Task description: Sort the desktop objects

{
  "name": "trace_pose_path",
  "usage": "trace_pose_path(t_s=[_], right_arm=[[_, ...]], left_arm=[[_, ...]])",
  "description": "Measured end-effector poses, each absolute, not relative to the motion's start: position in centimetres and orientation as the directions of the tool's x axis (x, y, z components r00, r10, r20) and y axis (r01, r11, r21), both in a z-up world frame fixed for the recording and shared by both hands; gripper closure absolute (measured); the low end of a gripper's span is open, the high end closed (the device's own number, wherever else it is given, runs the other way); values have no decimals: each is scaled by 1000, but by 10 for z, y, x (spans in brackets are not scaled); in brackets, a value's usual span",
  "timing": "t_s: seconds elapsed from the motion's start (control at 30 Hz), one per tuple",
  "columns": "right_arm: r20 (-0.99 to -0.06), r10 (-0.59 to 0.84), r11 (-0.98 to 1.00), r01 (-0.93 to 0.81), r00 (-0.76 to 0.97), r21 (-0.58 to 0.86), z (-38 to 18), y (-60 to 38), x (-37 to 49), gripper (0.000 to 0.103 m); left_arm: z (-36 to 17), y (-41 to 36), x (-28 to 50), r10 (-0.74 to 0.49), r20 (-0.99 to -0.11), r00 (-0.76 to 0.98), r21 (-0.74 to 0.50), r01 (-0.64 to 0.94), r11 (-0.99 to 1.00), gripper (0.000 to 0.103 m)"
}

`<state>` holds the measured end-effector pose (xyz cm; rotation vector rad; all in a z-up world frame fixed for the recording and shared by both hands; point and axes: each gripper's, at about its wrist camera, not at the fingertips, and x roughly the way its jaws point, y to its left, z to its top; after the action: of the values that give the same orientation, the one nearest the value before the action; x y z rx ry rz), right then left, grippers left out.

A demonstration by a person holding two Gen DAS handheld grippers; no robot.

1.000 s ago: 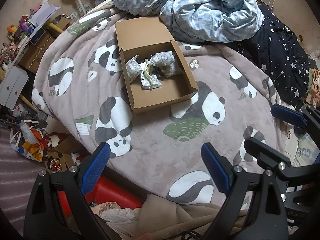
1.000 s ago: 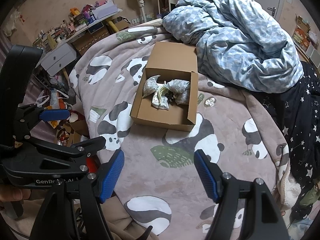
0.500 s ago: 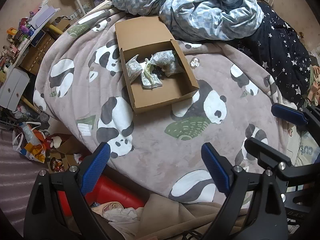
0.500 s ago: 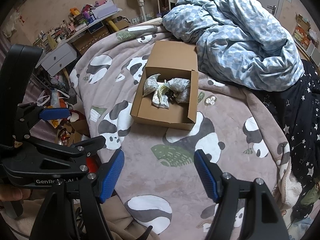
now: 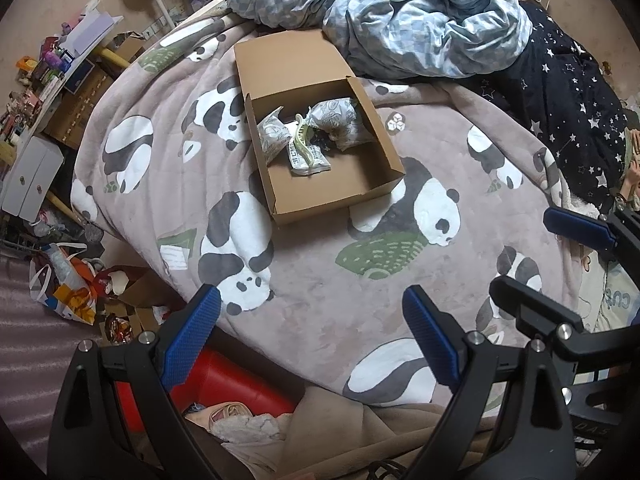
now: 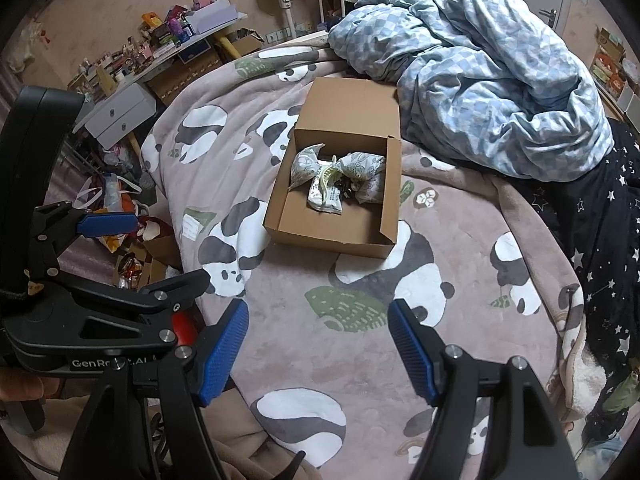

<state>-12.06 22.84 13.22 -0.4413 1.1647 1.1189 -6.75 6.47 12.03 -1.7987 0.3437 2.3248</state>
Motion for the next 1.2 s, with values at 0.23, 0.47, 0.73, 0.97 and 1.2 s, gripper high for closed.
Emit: trace_pose_path(t_s=[0.23,0.47,0.73,0.97,1.2], right_arm=[[-886,461,421,-869,-40,259,131,234,-121,30],[-887,460,408,-875,-51,262,130,239,-119,30],[-887,459,404,-876,-54,263,130,241,-118,30],[-887,458,405,-876,-55,264,130,242,-118,30],[-887,459,405,-875,-56,264,131,241,-117,30]], left_arm=[[119,62,-69,-5,-969,-246,75,-276,-958,11],[118,58,-71,-9,-971,-240,75,-265,-961,11],[117,58,-72,-9,-971,-239,75,-269,-960,11],[118,59,-72,-10,-971,-239,76,-268,-960,11],[118,58,-72,-13,-971,-240,79,-267,-960,11]])
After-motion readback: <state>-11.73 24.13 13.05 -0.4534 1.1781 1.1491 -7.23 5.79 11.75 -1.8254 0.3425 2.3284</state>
